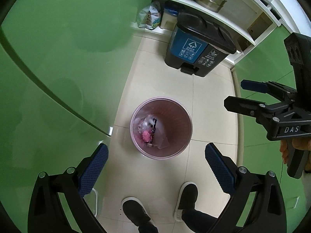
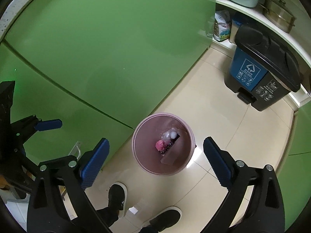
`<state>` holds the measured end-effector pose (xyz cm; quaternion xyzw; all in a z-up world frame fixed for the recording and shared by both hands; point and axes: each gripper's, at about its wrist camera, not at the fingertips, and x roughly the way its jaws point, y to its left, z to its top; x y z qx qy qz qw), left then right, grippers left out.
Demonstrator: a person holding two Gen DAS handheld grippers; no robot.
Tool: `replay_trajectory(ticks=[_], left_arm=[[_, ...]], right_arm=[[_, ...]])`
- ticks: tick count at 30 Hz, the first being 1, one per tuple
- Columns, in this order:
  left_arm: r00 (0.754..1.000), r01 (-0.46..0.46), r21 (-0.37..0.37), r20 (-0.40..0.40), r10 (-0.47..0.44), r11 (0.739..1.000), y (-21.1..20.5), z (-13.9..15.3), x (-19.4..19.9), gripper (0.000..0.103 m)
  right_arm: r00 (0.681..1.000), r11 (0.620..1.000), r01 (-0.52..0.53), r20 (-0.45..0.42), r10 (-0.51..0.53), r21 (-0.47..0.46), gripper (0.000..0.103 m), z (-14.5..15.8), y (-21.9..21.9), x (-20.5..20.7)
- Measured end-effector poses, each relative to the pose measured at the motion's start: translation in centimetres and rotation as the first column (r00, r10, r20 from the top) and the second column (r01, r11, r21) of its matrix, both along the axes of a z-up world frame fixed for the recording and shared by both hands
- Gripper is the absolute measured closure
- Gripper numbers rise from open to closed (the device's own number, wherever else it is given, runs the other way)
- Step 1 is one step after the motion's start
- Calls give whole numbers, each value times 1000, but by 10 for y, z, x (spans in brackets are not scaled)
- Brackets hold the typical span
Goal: Collect trash
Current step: 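Open the right gripper to drop the clear lid into the wastebasket, then return both grippers to the counter mat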
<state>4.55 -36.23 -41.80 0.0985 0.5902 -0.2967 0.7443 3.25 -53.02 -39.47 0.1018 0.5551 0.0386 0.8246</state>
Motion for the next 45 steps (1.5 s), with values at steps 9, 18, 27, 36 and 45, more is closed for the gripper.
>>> replay_trajectory(ticks=[9,18,27,36,45], left_arm=[[1000,14,-14,15,-14,1000,-8,64,-24,7],[997,-45,-22,64,47,999,19,190,-68,7],[952,-248,-43,174,251,968,104,308,-101,7],[866,-434,-41,256,430,900,218,358,-110,7],[798,-528,-61,303,520,847,323,388,-95,7]], right_arm=[[999,999,34,-7,-34,-25,7,78,-3,-35],[1000,1000,-8,17,9,-25,4,201,16,-79],[974,984,-178,135,180,-31,3,329,80,-96],[919,946,-323,232,318,-19,3,381,170,-69],[884,921,-388,269,383,-34,3,403,264,-37]])
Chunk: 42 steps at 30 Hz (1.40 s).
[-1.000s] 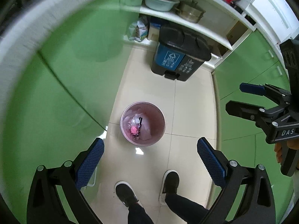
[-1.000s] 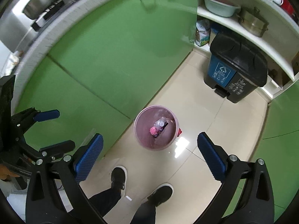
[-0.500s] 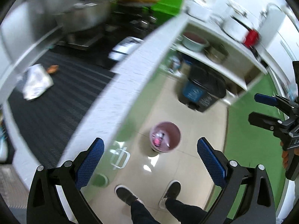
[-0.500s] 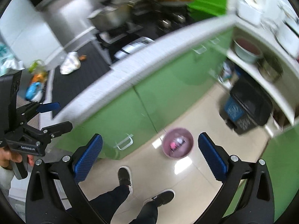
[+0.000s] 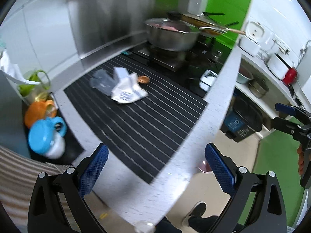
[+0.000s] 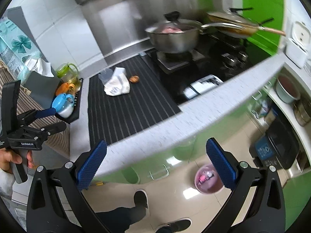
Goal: Collect trash
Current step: 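Return both grippers to the counter mat, then grasp the brown walnut shell with the right gripper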
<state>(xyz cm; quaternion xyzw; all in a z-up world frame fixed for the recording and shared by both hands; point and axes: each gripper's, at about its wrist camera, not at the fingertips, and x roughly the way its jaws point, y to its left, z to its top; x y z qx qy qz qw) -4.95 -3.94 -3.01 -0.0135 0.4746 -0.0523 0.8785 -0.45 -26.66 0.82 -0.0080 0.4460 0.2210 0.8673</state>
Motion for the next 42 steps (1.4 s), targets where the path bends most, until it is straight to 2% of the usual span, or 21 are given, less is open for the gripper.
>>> replay_trajectory(ticks=[9,13,18,23,32,39,42], left_arm=[[1000,-25,-26,7,25,999,42,2,29,7],[999,-50,-22,12,50,999,50,-2,46,7],[996,-91,-28,-19,90,996,52,-16,68,7],[987,-156,-42,-41,154,987,54,-31,90,7],[955,-292,-56,-79,287,955,64,-61,123,7],[927,-365,-67,-124,355,929,75,-86,136,7],[918,-383,-70,-142,371,921,78,-94,138,7]], right_arm=[[997,997,-68,25,69,-35,3,9,75,42],[993,992,-116,20,117,-54,3,4,93,66],[984,982,-174,16,175,-69,3,-7,106,104],[959,954,-283,-8,284,-98,3,-30,124,154],[890,871,-455,-72,450,-185,3,-93,165,231],[847,818,-531,-103,522,-221,3,-133,193,263],[835,806,-549,-107,539,-221,3,-141,199,271]])
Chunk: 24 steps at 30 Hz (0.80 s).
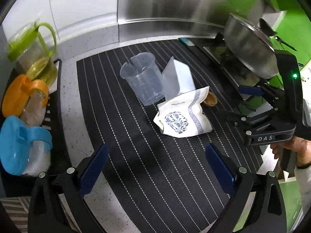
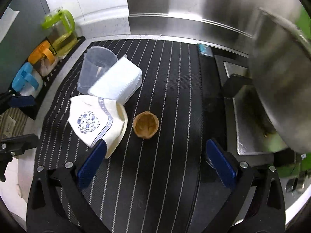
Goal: Collect trash
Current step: 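Grasp the brown walnut shell with the right gripper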
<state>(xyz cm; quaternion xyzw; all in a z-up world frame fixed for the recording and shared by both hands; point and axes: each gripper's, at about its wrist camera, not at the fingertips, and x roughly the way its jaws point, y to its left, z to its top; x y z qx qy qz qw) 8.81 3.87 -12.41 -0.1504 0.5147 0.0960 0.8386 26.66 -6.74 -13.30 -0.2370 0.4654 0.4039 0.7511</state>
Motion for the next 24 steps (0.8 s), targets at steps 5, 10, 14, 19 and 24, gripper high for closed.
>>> replay_trajectory(ticks=[5,10,14,19,24], left_arm=[[1000,-20,-13,-20,20,1000,3,-11,3,7],[999,-26,-20,-29,25,999,2,-17,8,7],[999,-29,-26,-33,28,999,1,-21,10,7],[999,-26,-27,-38,25,999,0,-23,14,7],[999,-26,-28,-38,25,999,-1,-23,15,7]], right_arm=[[999,999,-31,-19,30,-18,21,-14,7,10],[998,998,-54,-37,53,-14,33,-20,9,14],[996,997,-72,-49,71,-16,44,-25,12,16],[994,996,-88,-60,87,-8,52,-27,16,16],[995,996,-87,-53,87,-14,70,-27,18,17]])
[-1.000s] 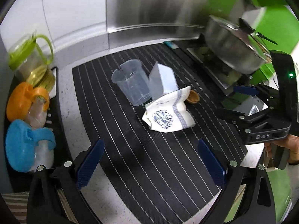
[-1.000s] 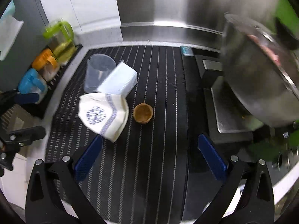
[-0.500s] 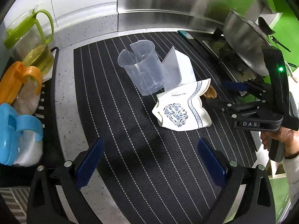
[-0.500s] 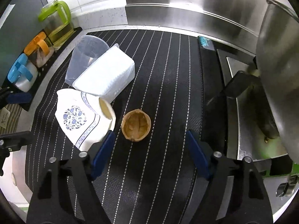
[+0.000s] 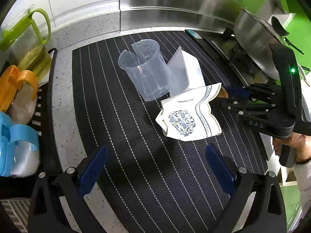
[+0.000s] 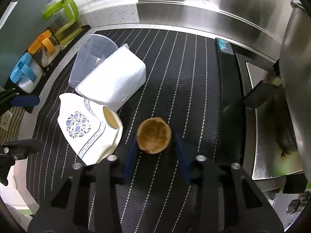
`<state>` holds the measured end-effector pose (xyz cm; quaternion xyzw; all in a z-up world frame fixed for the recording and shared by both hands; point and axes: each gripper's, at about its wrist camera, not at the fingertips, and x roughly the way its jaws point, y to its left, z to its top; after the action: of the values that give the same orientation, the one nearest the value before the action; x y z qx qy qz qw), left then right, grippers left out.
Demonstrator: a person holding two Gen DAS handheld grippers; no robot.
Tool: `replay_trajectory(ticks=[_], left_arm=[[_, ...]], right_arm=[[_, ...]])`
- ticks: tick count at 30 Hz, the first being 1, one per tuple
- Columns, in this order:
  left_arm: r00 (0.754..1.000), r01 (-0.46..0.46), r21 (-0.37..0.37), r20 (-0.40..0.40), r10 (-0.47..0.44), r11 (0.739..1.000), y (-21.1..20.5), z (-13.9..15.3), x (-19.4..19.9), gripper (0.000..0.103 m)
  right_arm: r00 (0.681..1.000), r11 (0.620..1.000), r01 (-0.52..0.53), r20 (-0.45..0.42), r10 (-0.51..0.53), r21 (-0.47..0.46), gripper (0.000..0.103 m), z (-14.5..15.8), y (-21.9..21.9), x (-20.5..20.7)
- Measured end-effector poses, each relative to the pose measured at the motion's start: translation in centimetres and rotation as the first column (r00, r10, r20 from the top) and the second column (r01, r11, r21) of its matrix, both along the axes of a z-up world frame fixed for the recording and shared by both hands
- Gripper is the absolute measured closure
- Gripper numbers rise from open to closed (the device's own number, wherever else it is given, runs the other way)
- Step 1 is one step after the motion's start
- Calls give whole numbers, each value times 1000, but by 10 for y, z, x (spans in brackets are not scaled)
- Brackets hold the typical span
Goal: Collect trash
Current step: 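Grasp the brown walnut shell with the right gripper, then grasp the white blue-printed paper bag with the left gripper while the right gripper holds the walnut shell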
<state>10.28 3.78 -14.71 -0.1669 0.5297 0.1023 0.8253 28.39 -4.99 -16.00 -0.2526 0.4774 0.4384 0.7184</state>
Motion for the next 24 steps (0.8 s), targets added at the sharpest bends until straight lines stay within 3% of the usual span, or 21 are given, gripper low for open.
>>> replay_trajectory(ticks=[13,19,22,24], left_arm=[[1000,26,26,8,-26,999,5,-7,27,7],[999,32,-18,28,-31,999,17,-15,41,8],[999,40,-38,20,-40,998,18,-20,45,32],[999,42,-58,11,-41,997,17,-24,45,37]], right_arm=[[998,997,56,-29,-55,54,71,24,-26,-1],[996,995,75,-44,-73,65,71,26,-35,-6],[996,994,84,-48,-81,67,71,26,-39,-5],[995,994,88,-49,-85,68,71,26,-41,-5]])
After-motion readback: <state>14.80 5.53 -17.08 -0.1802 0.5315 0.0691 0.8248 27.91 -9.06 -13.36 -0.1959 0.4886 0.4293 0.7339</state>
